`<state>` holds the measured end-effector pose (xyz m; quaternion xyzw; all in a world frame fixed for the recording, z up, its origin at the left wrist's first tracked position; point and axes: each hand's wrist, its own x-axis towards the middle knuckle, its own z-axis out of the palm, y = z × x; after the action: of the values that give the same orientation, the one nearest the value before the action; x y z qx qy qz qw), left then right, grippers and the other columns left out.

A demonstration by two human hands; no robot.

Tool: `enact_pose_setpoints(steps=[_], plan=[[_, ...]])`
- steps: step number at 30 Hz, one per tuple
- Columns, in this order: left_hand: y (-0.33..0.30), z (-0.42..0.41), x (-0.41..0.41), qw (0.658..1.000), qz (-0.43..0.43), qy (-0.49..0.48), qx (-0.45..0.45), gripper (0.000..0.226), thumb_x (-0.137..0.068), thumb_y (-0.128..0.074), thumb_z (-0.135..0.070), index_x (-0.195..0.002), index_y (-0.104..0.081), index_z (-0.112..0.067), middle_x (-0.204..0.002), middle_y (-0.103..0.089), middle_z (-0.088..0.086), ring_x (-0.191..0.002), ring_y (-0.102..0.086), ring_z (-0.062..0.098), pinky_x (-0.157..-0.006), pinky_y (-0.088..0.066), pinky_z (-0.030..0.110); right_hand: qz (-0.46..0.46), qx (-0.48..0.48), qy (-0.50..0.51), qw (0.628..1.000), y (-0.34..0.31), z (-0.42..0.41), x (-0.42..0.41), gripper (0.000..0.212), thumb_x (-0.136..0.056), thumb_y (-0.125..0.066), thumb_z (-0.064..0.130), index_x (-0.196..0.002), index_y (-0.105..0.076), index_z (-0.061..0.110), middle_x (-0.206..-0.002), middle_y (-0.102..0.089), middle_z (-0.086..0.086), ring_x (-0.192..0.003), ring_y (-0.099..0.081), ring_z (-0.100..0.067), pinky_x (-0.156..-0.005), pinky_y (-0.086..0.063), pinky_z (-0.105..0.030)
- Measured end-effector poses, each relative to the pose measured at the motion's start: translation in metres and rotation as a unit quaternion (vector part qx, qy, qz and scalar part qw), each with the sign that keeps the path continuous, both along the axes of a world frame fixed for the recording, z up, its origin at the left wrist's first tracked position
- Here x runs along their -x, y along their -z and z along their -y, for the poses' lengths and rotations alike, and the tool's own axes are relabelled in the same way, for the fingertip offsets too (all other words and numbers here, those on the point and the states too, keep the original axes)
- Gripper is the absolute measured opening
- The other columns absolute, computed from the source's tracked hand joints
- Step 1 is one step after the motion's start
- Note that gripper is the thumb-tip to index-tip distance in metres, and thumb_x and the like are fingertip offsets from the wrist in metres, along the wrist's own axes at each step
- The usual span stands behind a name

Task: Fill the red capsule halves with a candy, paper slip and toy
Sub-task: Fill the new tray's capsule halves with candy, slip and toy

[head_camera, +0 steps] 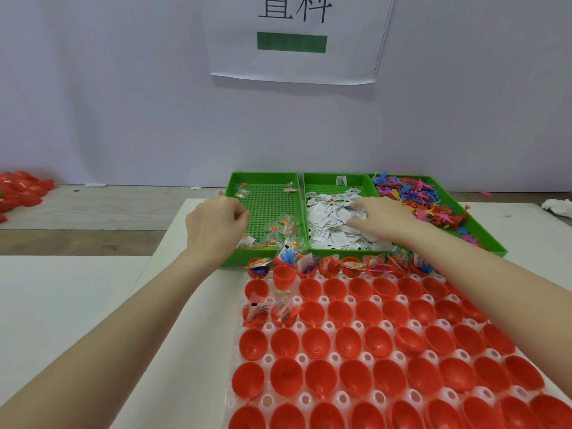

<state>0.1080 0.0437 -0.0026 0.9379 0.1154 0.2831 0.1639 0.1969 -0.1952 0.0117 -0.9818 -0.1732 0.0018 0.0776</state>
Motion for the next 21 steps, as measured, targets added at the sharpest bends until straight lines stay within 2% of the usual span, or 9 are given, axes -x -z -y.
enact_pose_setpoints(steps=[3, 6, 8, 10, 11, 14, 17, 19, 21], plan=[[0.0, 0.0, 0.003, 0.995, 0.048, 0.023, 0.085, 0.015, -0.086, -0.058, -0.017, -0.082, -0.07, -0.009, -0.085, -0.068, 0.006, -0.083, -0.061, 0.024, -0.071, -0.045, 0.032, -0.026, 0.042, -0.003, 0.999, 0.007, -0.006, -0.003, 0.045, -0.094, -0.045, 0.037, -0.133, -0.043, 0.014, -0.131, -0.052, -0.01, -0.117, -0.05, -0.029, -0.09, -0.043, -0.038], [-0.002, 0.002, 0.004, 0.977, 0.077, 0.029, 0.199, 0.012, -0.082, -0.062, -0.016, -0.073, -0.067, -0.011, -0.078, -0.063, 0.0, -0.075, -0.056, 0.013, -0.068, -0.036, 0.023, -0.036, 0.005, 0.004, 0.999, 0.009, -0.007, -0.006, 0.045, -0.091, -0.051, 0.039, -0.13, -0.048, 0.018, -0.132, -0.052, -0.006, -0.115, -0.052, -0.026, -0.083, -0.043, -0.034], [-0.001, 0.0, 0.001, 0.974, 0.055, 0.016, 0.218, 0.012, -0.08, -0.065, -0.019, -0.071, -0.07, -0.013, -0.082, -0.057, -0.003, -0.079, -0.052, 0.013, -0.069, -0.033, 0.024, 0.003, -0.03, 0.003, 1.0, 0.009, -0.008, -0.006, 0.033, -0.089, -0.054, 0.035, -0.117, -0.061, 0.019, -0.117, -0.061, -0.005, -0.091, -0.058, -0.02, -0.063, -0.041, -0.026], [0.001, -0.004, 0.0, 0.978, 0.013, 0.0, 0.207, 0.012, -0.08, -0.067, -0.024, -0.076, -0.075, -0.016, -0.075, -0.056, -0.005, -0.072, -0.05, 0.015, -0.065, -0.033, 0.026, 0.064, -0.034, -0.011, 0.997, 0.009, -0.008, -0.004, 0.024, -0.09, -0.054, 0.033, -0.104, -0.069, 0.021, -0.089, -0.065, 0.002, -0.064, -0.05, -0.011, -0.048, -0.028, -0.021], [0.003, -0.005, 0.001, 0.979, 0.001, -0.007, 0.202, 0.013, -0.081, -0.067, -0.027, -0.079, -0.076, -0.018, -0.07, -0.059, -0.005, -0.066, -0.049, 0.015, -0.061, -0.032, 0.026, 0.094, -0.037, -0.017, 0.995, 0.009, -0.007, -0.003, 0.022, -0.09, -0.055, 0.033, -0.1, -0.071, 0.022, -0.075, -0.06, 0.008, -0.059, -0.045, -0.01, -0.046, -0.025, -0.021], [0.006, -0.007, 0.002, 0.986, -0.001, -0.019, 0.168, 0.015, -0.082, -0.066, -0.028, -0.084, -0.076, -0.018, -0.076, -0.07, 0.002, -0.068, -0.057, 0.019, -0.059, -0.038, 0.027, 0.153, -0.105, 0.003, 0.983, 0.007, -0.004, -0.001, 0.02, -0.086, -0.06, 0.035, -0.091, -0.074, 0.021, -0.062, -0.038, 0.018, -0.066, -0.042, -0.01, -0.049, -0.023, -0.021], [0.007, -0.007, 0.001, 0.983, 0.001, -0.001, 0.186, 0.011, -0.081, -0.065, -0.021, -0.078, -0.072, -0.013, -0.074, -0.069, 0.002, -0.078, -0.064, 0.022, -0.069, -0.05, 0.033, 0.172, -0.223, 0.046, 0.958, 0.004, -0.003, 0.0, 0.02, -0.084, -0.063, 0.038, -0.085, -0.071, 0.019, -0.062, -0.041, 0.018, -0.058, -0.041, -0.007, -0.049, -0.024, -0.022], [0.009, -0.008, -0.001, 0.971, -0.011, 0.007, 0.239, 0.009, -0.082, -0.06, -0.015, -0.073, -0.06, -0.011, -0.076, -0.068, 0.006, -0.078, -0.065, 0.025, -0.074, -0.052, 0.037, 0.171, -0.287, 0.076, 0.94, 0.002, -0.004, 0.0, 0.023, -0.087, -0.059, 0.039, -0.088, -0.067, 0.018, -0.062, -0.043, 0.017, -0.057, -0.043, -0.007, -0.049, -0.026, -0.023], [0.009, -0.008, -0.002, 0.935, -0.018, 0.033, 0.353, 0.01, -0.082, -0.054, -0.007, -0.072, -0.05, -0.009, -0.08, -0.068, 0.014, -0.071, -0.067, 0.026, -0.073, -0.056, 0.04, 0.151, -0.29, 0.087, 0.941, 0.001, -0.005, 0.0, 0.025, -0.091, -0.052, 0.04, -0.093, -0.06, 0.016, -0.068, -0.047, 0.01, -0.065, -0.047, -0.014, -0.055, -0.03, -0.027]])
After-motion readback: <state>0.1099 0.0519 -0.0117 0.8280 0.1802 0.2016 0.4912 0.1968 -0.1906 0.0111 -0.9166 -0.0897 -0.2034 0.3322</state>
